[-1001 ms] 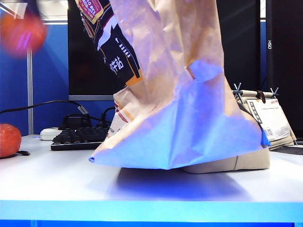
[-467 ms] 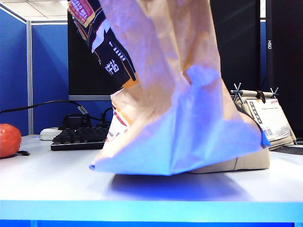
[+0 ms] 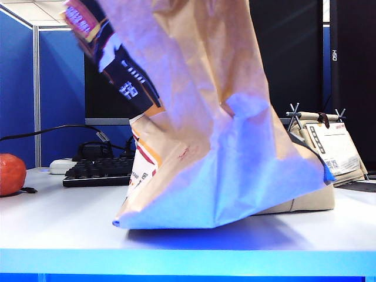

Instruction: Open the paper bag and put two oranges into the paper bag.

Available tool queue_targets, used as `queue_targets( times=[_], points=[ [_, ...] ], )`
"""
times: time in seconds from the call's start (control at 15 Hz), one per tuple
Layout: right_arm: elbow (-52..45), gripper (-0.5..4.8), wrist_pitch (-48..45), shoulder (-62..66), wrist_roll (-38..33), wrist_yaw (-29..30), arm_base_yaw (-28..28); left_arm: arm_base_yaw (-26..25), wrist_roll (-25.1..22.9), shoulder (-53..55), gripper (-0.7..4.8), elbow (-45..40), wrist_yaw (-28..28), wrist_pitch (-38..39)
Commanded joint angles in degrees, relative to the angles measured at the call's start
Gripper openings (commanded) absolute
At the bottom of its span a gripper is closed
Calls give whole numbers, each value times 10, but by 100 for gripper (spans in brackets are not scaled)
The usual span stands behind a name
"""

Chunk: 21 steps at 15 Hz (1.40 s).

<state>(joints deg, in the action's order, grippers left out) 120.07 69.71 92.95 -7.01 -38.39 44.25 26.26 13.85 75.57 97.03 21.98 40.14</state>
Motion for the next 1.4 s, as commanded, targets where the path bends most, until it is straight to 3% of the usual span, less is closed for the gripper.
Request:
queue_targets(
  times=[0.07, 0.33, 0.8, 0.87, 0.93, 1.0, 1.13, 1.2, 1.4],
  points=[
    [2, 417, -14, -4, 0, -3, 1, 50, -19, 35, -5, 2, -76, 44],
    [2, 417, -14, -4, 0, -3, 1, 56, -25, 57, -5, 1, -92, 64],
    [2, 417, -15, -5, 0, -5, 1, 56, -9, 107, -4, 0, -37, 66],
    [2, 417, -14, -5, 0, -5, 1, 56, 0, 114, 48, 0, -37, 71],
    [2, 417, -14, -5, 0, -5, 1, 55, 1, 118, 226, 0, -38, 77],
    [2, 417, -14, -7, 0, -4, 1, 53, 4, 118, 360, 0, -38, 78],
    [2, 417, -14, -10, 0, -5, 1, 53, 12, 117, 396, 1, -37, 73],
    [2, 417, -14, -10, 0, -5, 1, 53, 14, 117, 478, 1, -38, 73],
    [3, 417, -14, -12, 0, -4, 1, 53, 19, 117, 479, 1, -37, 69]
  ],
)
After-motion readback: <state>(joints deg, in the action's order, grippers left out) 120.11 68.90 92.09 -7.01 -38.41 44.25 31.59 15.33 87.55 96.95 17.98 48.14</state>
